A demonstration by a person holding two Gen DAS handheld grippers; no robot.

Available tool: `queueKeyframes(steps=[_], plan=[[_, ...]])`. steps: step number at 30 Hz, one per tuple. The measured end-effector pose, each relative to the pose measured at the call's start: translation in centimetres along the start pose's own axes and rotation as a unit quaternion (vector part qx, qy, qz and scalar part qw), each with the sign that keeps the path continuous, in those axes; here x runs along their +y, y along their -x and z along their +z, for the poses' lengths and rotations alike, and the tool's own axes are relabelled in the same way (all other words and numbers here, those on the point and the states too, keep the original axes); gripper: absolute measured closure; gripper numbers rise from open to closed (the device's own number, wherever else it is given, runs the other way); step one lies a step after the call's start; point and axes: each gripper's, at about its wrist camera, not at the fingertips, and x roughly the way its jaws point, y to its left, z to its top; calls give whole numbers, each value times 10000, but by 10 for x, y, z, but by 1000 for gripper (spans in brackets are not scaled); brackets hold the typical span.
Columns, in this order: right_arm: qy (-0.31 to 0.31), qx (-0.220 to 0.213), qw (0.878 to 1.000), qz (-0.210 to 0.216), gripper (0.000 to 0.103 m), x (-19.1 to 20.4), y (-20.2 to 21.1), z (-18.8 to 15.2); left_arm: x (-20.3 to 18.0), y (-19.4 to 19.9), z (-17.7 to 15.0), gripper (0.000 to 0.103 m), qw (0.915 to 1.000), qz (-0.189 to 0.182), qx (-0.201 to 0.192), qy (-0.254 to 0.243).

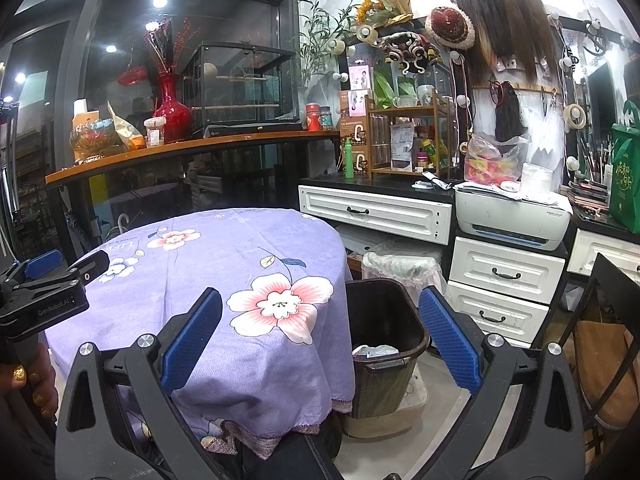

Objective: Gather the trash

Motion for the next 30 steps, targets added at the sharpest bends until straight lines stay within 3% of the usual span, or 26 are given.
queueKeyframes(steps=[30], plan=[[-9, 14, 10000, 3, 6, 1, 0, 0, 5, -5, 0, 5, 9999, -23, 142, 31]])
